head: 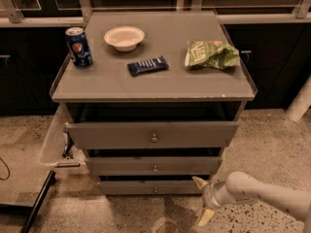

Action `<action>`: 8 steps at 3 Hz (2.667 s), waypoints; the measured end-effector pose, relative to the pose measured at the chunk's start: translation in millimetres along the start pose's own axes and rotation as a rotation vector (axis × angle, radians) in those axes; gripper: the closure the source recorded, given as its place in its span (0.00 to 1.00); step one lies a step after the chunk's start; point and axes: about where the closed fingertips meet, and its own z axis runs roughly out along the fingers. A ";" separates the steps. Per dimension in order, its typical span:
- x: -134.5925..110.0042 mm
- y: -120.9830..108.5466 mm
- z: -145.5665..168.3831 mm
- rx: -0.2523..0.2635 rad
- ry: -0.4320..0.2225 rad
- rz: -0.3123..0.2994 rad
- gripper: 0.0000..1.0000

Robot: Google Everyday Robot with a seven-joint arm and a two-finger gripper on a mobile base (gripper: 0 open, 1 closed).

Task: Open bottom drawer

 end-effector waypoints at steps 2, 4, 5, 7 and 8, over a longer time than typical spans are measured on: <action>12.8 -19.4 52.3 -0.030 -0.026 -0.017 0.00; 51.2 -21.2 88.7 0.003 0.013 0.069 0.00; 61.5 -27.7 102.4 0.036 0.021 0.067 0.00; 38.8 -58.4 109.5 0.127 0.045 -0.046 0.00; 38.3 -57.6 115.6 0.130 0.049 -0.051 0.00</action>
Offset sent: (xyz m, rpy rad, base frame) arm 0.0430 0.0213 -0.0708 0.0450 0.0199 0.0630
